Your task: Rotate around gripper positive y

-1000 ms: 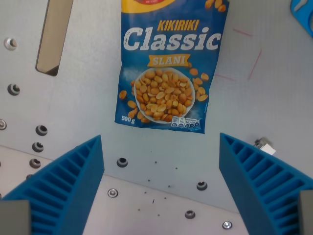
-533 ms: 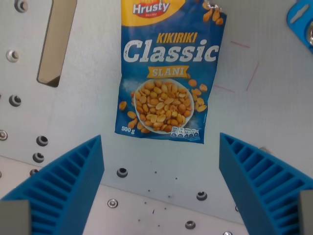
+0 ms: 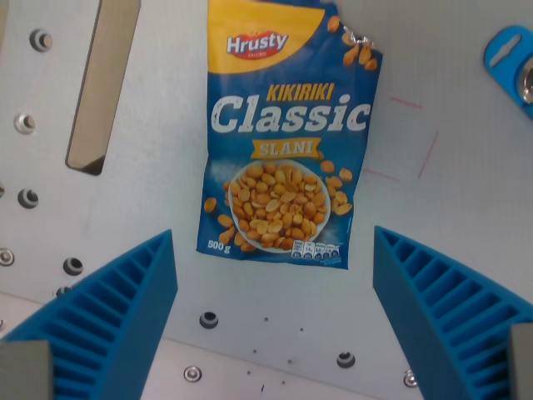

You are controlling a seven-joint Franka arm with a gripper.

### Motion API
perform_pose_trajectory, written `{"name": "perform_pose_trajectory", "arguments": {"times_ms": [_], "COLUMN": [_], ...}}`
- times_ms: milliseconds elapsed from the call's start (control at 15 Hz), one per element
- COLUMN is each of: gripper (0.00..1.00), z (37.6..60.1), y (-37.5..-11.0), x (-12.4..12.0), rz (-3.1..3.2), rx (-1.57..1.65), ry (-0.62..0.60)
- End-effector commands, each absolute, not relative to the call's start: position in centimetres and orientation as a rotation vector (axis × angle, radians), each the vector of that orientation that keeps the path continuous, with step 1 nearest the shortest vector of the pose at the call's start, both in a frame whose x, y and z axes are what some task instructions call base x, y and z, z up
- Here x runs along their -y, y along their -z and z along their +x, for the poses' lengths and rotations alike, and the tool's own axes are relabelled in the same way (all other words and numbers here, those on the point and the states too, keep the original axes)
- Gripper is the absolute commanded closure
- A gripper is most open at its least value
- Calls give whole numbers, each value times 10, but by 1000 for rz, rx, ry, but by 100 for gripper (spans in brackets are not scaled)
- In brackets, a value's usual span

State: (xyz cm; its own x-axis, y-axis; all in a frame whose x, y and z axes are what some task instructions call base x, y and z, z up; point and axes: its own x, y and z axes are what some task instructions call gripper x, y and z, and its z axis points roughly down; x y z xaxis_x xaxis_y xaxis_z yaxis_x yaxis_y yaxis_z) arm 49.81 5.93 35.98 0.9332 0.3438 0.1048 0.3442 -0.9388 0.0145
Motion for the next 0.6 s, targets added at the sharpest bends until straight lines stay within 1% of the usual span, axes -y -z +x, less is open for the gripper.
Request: {"name": "perform_pose_trajectory", "arguments": {"times_ms": [67, 600], "gripper": [0, 0], "z": [481, 481], "y": [-359, -359], "x": [-55, -55], "rz": [-2966, -2913], "rx": [543, 533], "ry": [597, 750]}}
